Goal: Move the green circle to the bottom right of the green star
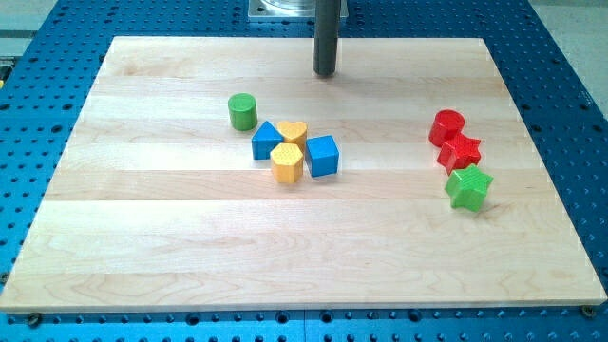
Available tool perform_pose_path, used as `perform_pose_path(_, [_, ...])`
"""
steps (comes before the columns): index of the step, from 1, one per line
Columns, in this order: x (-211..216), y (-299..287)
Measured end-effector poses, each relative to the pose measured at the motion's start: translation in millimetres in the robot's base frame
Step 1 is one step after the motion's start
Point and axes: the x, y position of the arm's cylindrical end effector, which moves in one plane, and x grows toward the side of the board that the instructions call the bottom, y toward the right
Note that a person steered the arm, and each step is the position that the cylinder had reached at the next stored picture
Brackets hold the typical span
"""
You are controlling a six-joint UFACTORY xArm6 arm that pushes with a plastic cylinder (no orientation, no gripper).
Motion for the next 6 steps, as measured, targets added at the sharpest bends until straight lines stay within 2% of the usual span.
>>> perform_pose_path(5, [0,-1])
perform_pose_path(6, [-13,-3])
